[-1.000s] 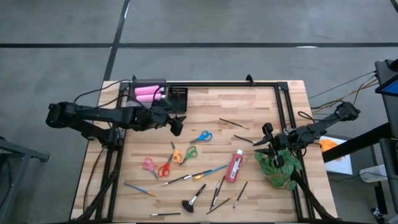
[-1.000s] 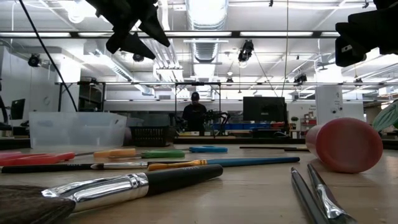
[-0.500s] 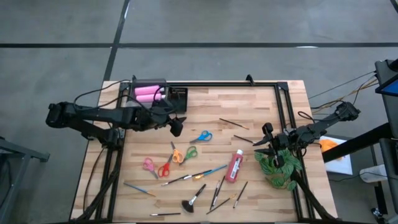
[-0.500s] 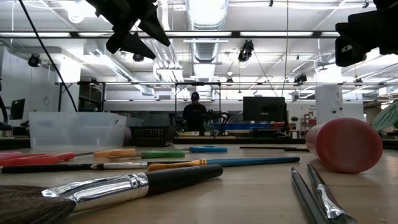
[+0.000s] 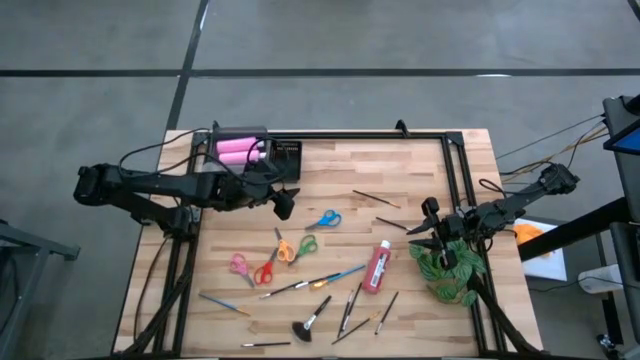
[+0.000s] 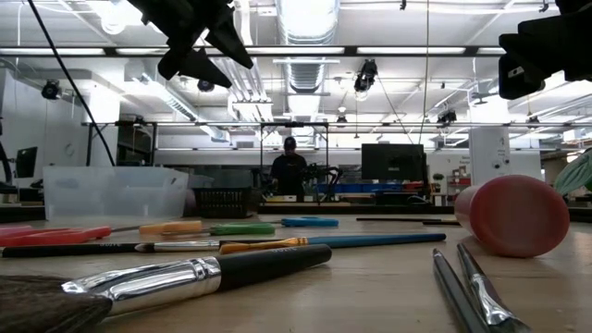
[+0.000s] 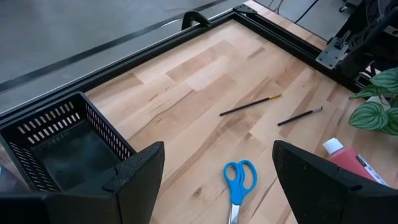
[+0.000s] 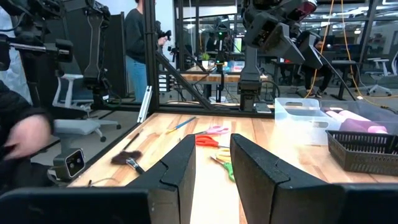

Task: Pick & Place Paint Supplies
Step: Put the red bottle into the left black bin

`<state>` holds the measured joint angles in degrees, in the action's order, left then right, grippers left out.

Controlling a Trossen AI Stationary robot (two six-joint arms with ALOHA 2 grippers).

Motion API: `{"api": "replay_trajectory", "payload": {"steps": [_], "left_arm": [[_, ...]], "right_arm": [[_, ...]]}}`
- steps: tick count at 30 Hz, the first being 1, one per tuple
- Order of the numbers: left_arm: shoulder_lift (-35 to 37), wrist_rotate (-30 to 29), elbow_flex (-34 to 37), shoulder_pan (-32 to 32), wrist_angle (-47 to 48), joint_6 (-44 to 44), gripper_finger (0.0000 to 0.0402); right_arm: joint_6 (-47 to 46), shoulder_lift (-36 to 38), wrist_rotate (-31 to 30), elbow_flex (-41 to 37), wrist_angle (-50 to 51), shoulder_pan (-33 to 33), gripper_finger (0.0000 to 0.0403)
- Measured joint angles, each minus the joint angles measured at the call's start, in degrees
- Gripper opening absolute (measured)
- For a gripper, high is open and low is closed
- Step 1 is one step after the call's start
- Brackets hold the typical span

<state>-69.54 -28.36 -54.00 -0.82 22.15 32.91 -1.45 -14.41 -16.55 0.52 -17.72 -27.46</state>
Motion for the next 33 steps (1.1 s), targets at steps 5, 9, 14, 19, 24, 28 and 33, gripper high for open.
{"api": "replay_trajectory", "payload": {"steps": [5,9,14,19,24,28,33], "left_arm": [[0.00,-0.02,-0.01,0.00,0.00,0.00,0.0302],[0.01,-0.02,-0.02,0.00,0.00,0.00,0.0302],[0.00,-0.02,-0.02,0.00,0.00,0.00,0.0302],[0.01,-0.02,-0.02,0.00,0.02,-0.02,0.0302],[0.02,-0.04,-0.02,0.00,0.04,-0.02,0.0302],[0.00,-0.06,-0.02,0.00,0.04,-0.02,0.0302],[0.00,-0.07,-0.02,0.00,0.04,-0.02,0.0302]], "right_arm": [[1.01,0.00,0.00,0.00,-0.21,0.00,0.0097],[4.44,0.02,0.01,0.00,-0.99,0.00,0.0097],[1.05,0.02,0.01,0.00,-1.38,0.00,0.0097],[-4.56,0.02,0.02,0.02,-1.38,0.00,0.0097],[-2.81,0.02,-0.38,0.01,-3.91,0.04,0.0097],[4.32,-0.57,-3.17,0.99,-5.01,0.02,0.0097],[12.29,-5.30,-6.14,5.76,0.97,0.02,0.0097]]}}
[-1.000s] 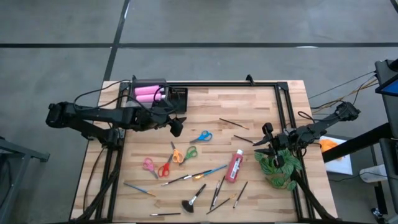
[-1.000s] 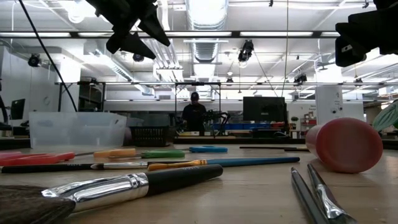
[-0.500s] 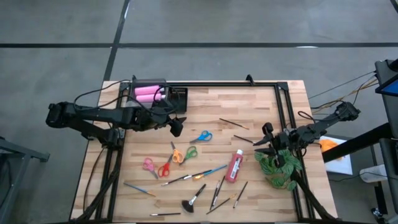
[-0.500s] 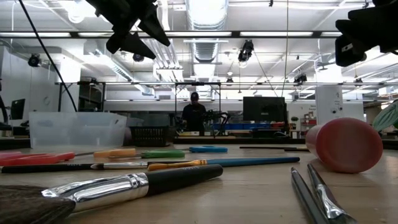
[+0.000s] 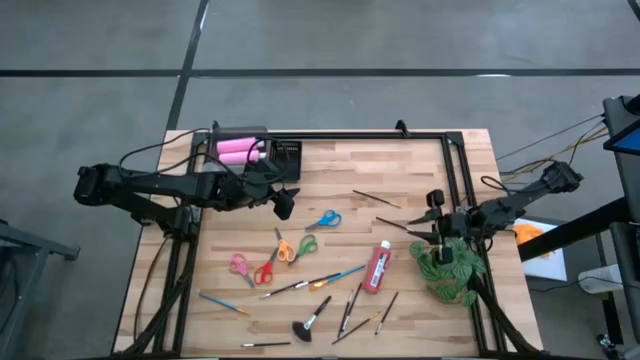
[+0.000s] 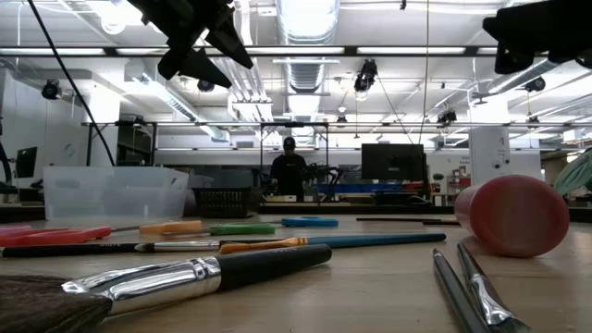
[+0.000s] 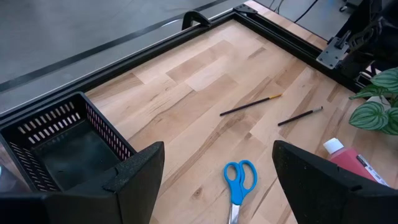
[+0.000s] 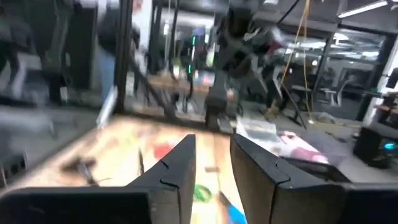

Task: Pick & Place Paint Supplies
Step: Put the red bottle into the left black bin

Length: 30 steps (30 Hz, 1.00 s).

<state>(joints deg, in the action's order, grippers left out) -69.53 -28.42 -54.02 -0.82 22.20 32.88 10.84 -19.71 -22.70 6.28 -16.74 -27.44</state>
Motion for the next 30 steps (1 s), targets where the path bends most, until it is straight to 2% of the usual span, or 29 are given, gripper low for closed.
{"api": "replay_trajectory", "payload": {"steps": [8,15,22,25,30], "left_arm": [[0.02,-0.03,0.00,0.00,-0.01,0.00,0.0302],[0.02,-0.07,0.00,0.00,0.00,0.00,0.0302],[0.02,-0.07,0.00,0.00,0.00,0.00,0.0302],[0.02,-0.07,0.00,0.00,-0.01,0.00,0.0302],[0.02,-0.07,0.00,0.00,0.05,0.00,0.0302]], "right_arm": [[4.47,-16.18,-6.92,15.06,17.12,0.00,0.0097],[3.62,-31.64,-7.34,28.33,38.94,-0.04,0.0097],[0.75,-43.82,-7.26,37.00,45.74,-0.04,0.0097],[-2.68,-47.44,-5.42,39.58,48.75,-0.04,0.0097],[-3.19,-51.01,3.12,42.52,51.51,0.45,0.0101]]}}
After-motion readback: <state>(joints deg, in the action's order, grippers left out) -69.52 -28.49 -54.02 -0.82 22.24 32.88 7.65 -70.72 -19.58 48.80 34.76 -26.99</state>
